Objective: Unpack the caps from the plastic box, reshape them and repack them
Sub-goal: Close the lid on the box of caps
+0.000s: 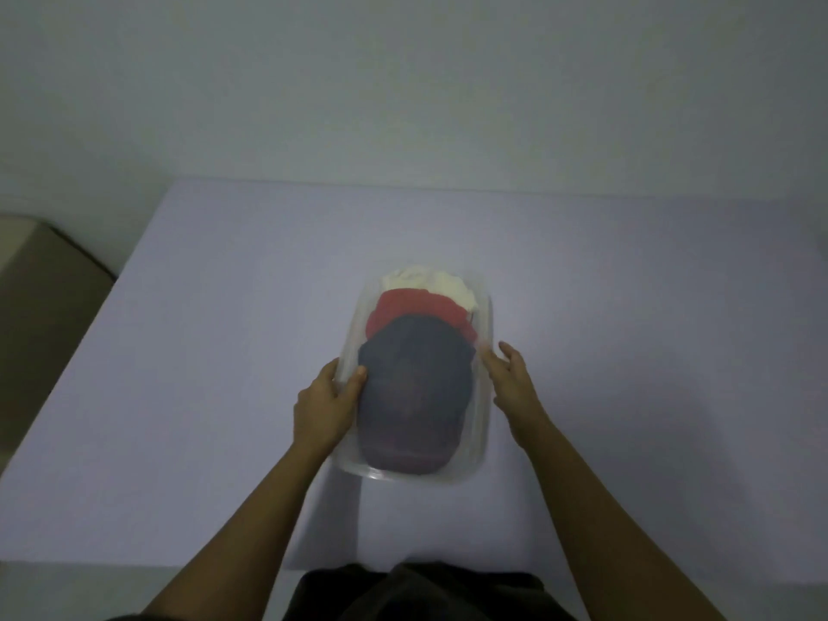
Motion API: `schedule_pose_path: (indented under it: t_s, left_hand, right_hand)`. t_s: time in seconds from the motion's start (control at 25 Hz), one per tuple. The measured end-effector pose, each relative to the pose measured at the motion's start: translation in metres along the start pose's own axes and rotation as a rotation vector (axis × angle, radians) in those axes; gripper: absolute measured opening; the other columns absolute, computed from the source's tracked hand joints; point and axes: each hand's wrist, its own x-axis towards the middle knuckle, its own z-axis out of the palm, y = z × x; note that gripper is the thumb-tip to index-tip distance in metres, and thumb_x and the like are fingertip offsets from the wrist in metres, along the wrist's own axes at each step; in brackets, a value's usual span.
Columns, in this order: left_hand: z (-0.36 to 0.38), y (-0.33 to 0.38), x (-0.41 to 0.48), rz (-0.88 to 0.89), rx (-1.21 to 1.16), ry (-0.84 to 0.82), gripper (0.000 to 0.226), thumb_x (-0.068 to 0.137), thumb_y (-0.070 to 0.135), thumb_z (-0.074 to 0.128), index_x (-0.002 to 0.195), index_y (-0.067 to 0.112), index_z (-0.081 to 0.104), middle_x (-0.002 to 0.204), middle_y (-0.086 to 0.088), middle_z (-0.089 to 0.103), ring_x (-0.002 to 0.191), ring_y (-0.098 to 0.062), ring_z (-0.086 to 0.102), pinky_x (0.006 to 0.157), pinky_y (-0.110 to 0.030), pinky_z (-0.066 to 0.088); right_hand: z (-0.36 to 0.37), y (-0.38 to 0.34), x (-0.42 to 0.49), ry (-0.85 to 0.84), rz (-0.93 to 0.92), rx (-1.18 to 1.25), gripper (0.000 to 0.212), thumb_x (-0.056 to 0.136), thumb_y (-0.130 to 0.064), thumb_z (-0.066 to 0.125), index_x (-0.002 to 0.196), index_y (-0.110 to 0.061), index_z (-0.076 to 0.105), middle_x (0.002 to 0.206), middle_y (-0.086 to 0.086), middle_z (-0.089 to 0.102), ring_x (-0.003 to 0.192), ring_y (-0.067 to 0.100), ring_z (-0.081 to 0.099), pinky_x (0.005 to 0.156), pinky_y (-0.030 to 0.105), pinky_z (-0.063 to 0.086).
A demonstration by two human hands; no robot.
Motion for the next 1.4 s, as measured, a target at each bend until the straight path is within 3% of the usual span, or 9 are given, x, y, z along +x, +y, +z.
schedule_pose_path:
  t_s: [0.12,0.24,0.56,0.64,0.76,0.88,1.2,1.32,1.4]
  left_hand:
    - [-0.022,0.009,0.016,0.09,-0.003,-0.121,0.076,0.073,0.074,0.041,0.133,0.028,0.049,0.12,-0.003,0.065,0.098,-0.03,0.065,0.091,-0.048,0.052]
    - [-0.033,0.038,0.027,0.218,0.0,-0.278,0.056,0.086,0.058,0.049,0.133,0.028,0.05,0.115,0.001,0.063,0.09,-0.024,0.067,0.086,-0.046,0.055]
    - [-0.025,0.107,0.072,0.325,0.221,-0.44,0.052,0.089,0.052,0.048,0.136,0.028,0.046,0.121,-0.002,0.061,0.089,-0.019,0.066,0.088,-0.041,0.054]
    - [-0.019,0.12,0.084,0.351,0.182,-0.28,0.056,0.089,0.06,0.043,0.134,0.029,0.048,0.124,-0.002,0.06,0.102,-0.024,0.064,0.097,-0.045,0.048]
    - [-0.017,0.13,0.102,0.083,-0.263,0.074,0.074,0.085,0.071,0.028,0.132,0.018,0.05,0.132,-0.008,0.056,0.115,-0.031,0.056,0.1,-0.05,0.044]
    - [0.001,0.128,0.098,-0.188,-0.463,-0.007,0.076,0.086,0.069,0.034,0.141,0.016,0.033,0.141,-0.012,0.042,0.116,-0.034,0.05,0.089,-0.05,0.049]
    - [0.059,0.16,0.13,-0.09,-0.764,-0.11,0.061,0.084,0.028,0.067,0.136,0.016,0.037,0.132,-0.014,0.052,0.111,-0.034,0.058,0.088,-0.046,0.054]
    - [0.062,0.166,0.166,-0.133,-0.836,-0.082,0.06,0.085,0.017,0.067,0.137,0.011,0.038,0.129,-0.017,0.053,0.109,-0.035,0.058,0.084,-0.043,0.054]
    - [0.064,0.166,0.188,-0.153,-0.853,-0.07,0.06,0.085,0.013,0.066,0.138,0.009,0.037,0.128,-0.018,0.053,0.108,-0.035,0.058,0.081,-0.041,0.054]
  right_hand:
    - [-0.031,-0.033,0.022,0.066,0.042,0.036,0.082,0.08,-0.069,0.048,0.148,-0.035,0.017,0.156,0.004,0.023,0.137,0.033,0.031,0.102,0.057,0.035]
    - [-0.063,-0.045,0.045,-0.094,0.214,0.215,0.111,0.048,-0.09,0.056,0.142,-0.034,0.037,0.148,0.009,0.04,0.129,0.039,0.043,0.101,0.066,0.033]
    - [-0.103,-0.031,0.057,-0.076,0.156,0.508,0.083,0.054,-0.067,0.071,0.122,-0.018,0.064,0.131,0.019,0.057,0.121,0.041,0.051,0.104,0.063,0.031]
    - [-0.109,-0.028,0.063,-0.026,0.162,0.566,0.079,0.059,-0.067,0.068,0.121,-0.018,0.065,0.127,0.019,0.058,0.117,0.04,0.052,0.103,0.063,0.032]
    - [-0.118,-0.03,0.069,0.034,0.123,0.635,0.06,0.07,-0.064,0.059,0.107,-0.019,0.071,0.101,0.013,0.069,0.091,0.033,0.063,0.09,0.048,0.048]
    - [-0.122,-0.042,0.082,0.129,0.075,0.72,0.044,0.08,-0.057,0.054,0.097,-0.019,0.068,0.072,0.003,0.065,0.058,0.02,0.058,0.057,0.027,0.045]
    - [-0.122,-0.079,0.152,0.122,0.029,0.822,0.077,0.067,-0.049,0.075,0.134,-0.021,0.048,0.126,0.014,0.057,0.104,0.032,0.06,0.074,0.052,0.054]
    - [-0.13,-0.097,0.184,0.09,0.03,0.624,0.085,0.061,-0.06,0.076,0.131,-0.019,0.05,0.13,0.01,0.054,0.089,0.018,0.066,0.074,0.043,0.056]
    - [-0.135,-0.104,0.204,0.067,0.029,0.483,0.06,0.072,-0.053,0.073,0.119,-0.018,0.058,0.127,0.007,0.057,0.102,0.019,0.062,0.077,0.038,0.054]
